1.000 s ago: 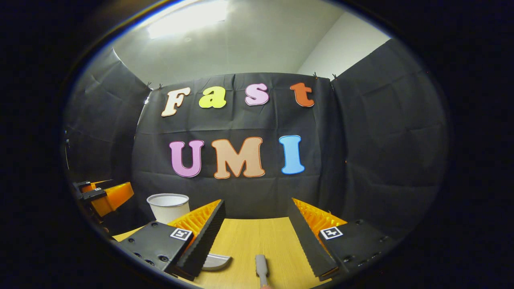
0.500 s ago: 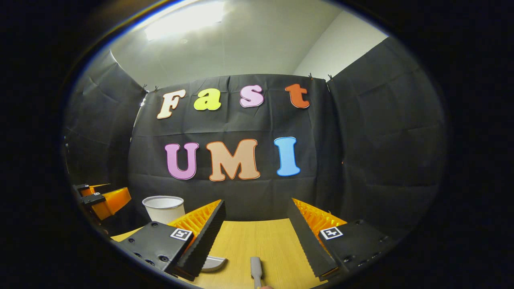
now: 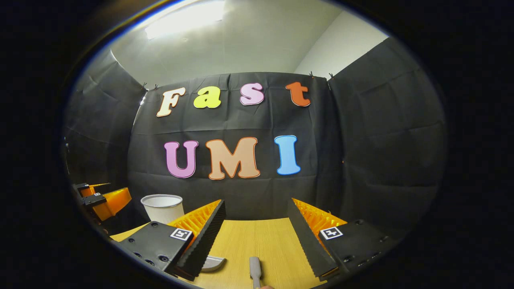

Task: Pick up the small broom and dustpan from the desktop, sweep the trash into the dustpan with the broom, and then empty the trash into the garbage bin.

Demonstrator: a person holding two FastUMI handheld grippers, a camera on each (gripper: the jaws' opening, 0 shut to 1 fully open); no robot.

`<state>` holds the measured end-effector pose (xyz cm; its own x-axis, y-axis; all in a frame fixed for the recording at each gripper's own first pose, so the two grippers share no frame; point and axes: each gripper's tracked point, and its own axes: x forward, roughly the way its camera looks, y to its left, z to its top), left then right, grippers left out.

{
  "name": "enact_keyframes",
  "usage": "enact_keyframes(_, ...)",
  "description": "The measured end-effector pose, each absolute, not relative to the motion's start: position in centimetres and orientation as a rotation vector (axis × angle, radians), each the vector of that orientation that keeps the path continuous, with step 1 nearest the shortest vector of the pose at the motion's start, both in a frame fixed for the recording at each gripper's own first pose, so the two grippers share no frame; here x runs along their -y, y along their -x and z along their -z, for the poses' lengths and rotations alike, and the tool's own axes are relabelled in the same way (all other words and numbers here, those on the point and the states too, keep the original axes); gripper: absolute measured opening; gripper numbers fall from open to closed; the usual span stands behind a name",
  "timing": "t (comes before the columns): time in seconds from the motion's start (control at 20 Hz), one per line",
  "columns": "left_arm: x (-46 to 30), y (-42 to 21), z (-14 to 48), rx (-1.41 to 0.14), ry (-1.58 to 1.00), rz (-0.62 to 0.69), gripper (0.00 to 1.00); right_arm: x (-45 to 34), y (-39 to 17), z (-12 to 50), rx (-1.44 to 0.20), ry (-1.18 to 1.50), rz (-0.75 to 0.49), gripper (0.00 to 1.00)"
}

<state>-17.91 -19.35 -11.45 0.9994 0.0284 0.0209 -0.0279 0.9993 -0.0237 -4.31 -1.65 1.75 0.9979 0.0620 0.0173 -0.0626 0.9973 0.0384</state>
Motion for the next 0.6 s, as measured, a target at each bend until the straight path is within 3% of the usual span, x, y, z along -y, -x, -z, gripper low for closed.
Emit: enact_keyframes(0.6,20.2,17.4,10.7,0.032,0.006,-0.008,0.93,2.1,4.1,-2.3,0.042,-0.023,-0.036,0.99)
